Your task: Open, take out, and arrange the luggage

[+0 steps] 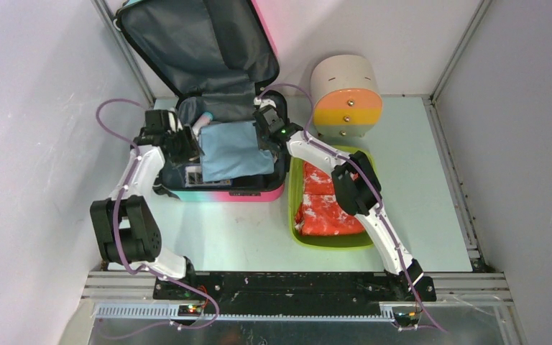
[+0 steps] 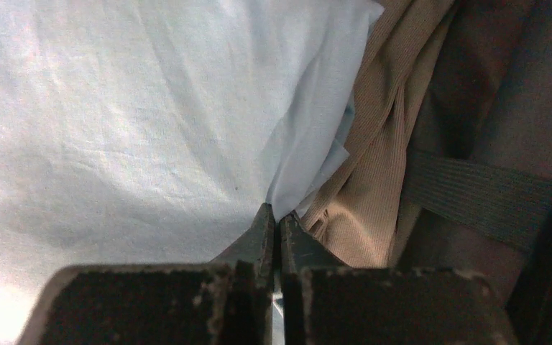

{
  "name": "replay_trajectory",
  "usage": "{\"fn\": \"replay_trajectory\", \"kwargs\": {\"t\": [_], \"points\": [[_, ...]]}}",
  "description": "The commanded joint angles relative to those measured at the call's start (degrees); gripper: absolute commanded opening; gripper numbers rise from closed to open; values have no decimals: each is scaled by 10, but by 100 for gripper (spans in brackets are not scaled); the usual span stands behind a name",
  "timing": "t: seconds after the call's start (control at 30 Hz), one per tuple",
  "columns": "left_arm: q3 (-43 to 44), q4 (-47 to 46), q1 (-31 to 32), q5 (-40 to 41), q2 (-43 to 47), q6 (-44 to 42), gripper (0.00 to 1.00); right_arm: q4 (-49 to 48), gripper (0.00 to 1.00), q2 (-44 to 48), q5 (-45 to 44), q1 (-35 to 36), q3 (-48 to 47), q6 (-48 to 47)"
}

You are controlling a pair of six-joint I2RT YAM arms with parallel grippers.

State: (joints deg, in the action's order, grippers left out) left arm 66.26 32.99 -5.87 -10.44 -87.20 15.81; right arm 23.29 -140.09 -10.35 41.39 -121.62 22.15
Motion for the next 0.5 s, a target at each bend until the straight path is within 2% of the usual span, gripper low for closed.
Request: {"fn": "replay_trajectory", "kwargs": {"t": [0.0,0.2,0.47], "points": [[47,-44,-16,2,-2,-17,63,-24,0,45,-8,-5,3,-35],[94,-82,-16,-30,-66,-18,63,-28,0,49,1,-4,13,-40],[67,-134,-16,-36,-100,-13,62,-35,0,59,6,-5,29,-40]]}}
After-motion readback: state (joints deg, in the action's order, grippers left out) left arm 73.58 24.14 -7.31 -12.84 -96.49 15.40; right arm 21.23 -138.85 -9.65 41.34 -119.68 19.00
